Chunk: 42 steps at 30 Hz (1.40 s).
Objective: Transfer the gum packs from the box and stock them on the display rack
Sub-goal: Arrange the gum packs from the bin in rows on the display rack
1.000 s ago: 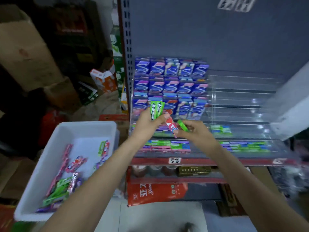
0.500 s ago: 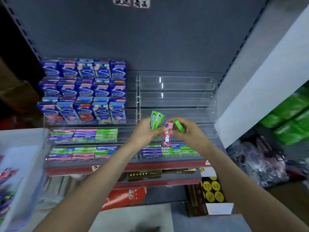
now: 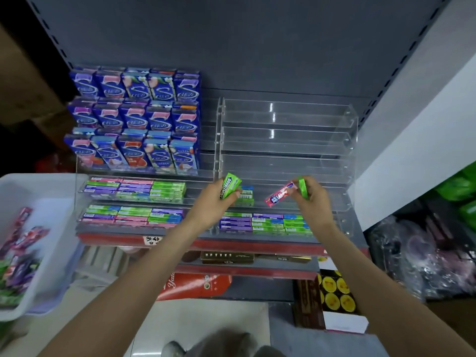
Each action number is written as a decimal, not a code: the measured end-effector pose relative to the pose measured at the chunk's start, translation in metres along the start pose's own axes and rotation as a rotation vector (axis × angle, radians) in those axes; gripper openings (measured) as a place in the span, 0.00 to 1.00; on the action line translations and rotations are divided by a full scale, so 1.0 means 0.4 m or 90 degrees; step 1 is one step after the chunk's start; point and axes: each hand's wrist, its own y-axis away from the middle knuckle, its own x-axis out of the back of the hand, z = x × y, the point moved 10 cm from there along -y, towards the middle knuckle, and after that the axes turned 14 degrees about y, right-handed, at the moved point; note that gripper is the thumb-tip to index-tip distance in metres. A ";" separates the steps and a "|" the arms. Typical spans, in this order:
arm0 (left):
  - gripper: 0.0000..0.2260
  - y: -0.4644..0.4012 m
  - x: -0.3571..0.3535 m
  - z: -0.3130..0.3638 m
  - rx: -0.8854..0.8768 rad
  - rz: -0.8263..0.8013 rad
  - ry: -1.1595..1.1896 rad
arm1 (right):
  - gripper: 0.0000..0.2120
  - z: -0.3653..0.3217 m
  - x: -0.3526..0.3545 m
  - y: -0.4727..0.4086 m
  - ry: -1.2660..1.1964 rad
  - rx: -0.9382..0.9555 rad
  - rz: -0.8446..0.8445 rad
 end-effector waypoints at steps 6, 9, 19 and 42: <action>0.03 -0.012 -0.006 -0.001 -0.006 0.005 0.015 | 0.03 -0.013 -0.012 -0.012 0.006 0.007 0.002; 0.07 -0.023 -0.019 -0.017 0.016 -0.015 -0.016 | 0.04 -0.019 -0.065 -0.024 0.164 0.039 -0.115; 0.09 -0.045 -0.085 -0.024 0.027 -0.120 -0.073 | 0.09 -0.021 -0.098 -0.056 0.453 0.132 -0.267; 0.07 -0.070 -0.119 -0.040 0.066 -0.176 0.006 | 0.16 -0.025 -0.038 -0.068 0.289 0.090 -0.203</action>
